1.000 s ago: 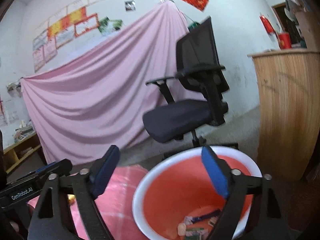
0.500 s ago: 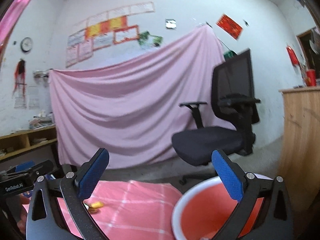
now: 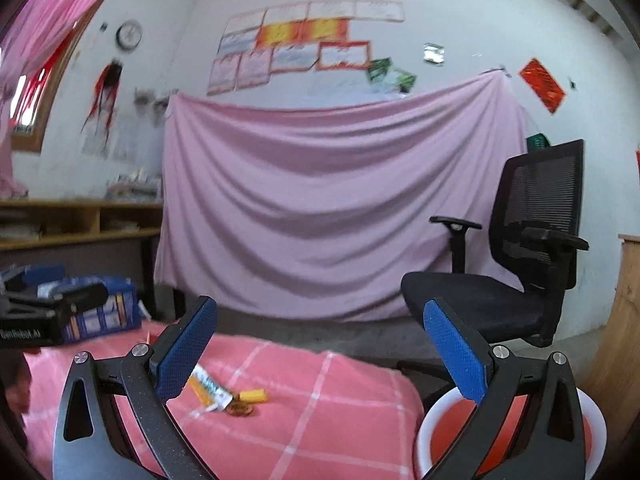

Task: Collect trash
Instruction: 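Move both open tools back over the remaining trash, then grasp the red cigarette pack with the left tool while the right tool grasps the yellow foam plug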

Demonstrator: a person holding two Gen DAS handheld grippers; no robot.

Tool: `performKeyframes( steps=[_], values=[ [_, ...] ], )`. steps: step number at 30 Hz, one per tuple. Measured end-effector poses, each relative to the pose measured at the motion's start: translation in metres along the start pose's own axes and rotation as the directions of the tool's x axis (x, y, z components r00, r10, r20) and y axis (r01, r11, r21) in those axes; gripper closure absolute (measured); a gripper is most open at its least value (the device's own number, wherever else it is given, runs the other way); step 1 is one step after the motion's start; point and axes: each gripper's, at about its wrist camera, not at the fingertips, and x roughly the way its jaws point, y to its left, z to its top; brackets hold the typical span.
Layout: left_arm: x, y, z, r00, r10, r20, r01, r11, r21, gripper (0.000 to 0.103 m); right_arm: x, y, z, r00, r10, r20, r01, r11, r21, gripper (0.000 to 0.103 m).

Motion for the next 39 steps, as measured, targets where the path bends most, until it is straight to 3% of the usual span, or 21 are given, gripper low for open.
performKeyframes(
  steps=[7,13,15,18,25,29,32,39],
  values=[
    [0.025,0.011,-0.010,0.993,0.038,-0.113,-0.035,0.999,0.027,0.002,0.025,0.007,-0.011,0.991,0.021,-0.134,-0.024,1.000,-0.019,0.000],
    [0.055,0.017,-0.019,0.971,0.034,-0.236,-0.028,0.999,0.032,0.003,0.054,0.007,-0.020,0.960,0.046,-0.275,-0.045,0.999,0.010,0.000],
    [0.063,0.022,-0.021,0.963,0.013,-0.268,-0.010,1.000,0.014,0.013,0.069,0.007,-0.025,0.938,0.075,-0.337,-0.069,0.997,0.031,0.000],
    [0.078,0.024,-0.024,0.945,-0.016,-0.328,0.015,1.000,-0.007,0.034,0.085,0.008,-0.030,0.907,0.117,-0.406,-0.100,0.993,0.064,0.011],
    [0.106,0.030,-0.028,0.901,-0.077,-0.427,0.049,0.996,-0.076,0.074,0.114,0.010,-0.044,0.830,0.169,-0.531,-0.134,0.985,0.105,0.029],
    [0.112,0.034,-0.027,0.896,-0.100,-0.433,0.055,0.992,-0.116,0.080,0.132,0.017,-0.052,0.779,0.197,-0.596,-0.165,0.980,0.108,0.032],
    [0.115,0.036,-0.024,0.892,-0.109,-0.439,0.058,0.990,-0.129,0.085,0.138,0.024,-0.055,0.755,0.214,-0.620,-0.198,0.976,0.095,0.035],
    [0.124,0.041,-0.025,0.871,-0.117,-0.476,0.053,0.988,-0.147,0.085,0.147,0.035,-0.063,0.704,0.219,-0.676,-0.245,0.968,0.059,0.036]
  ],
)
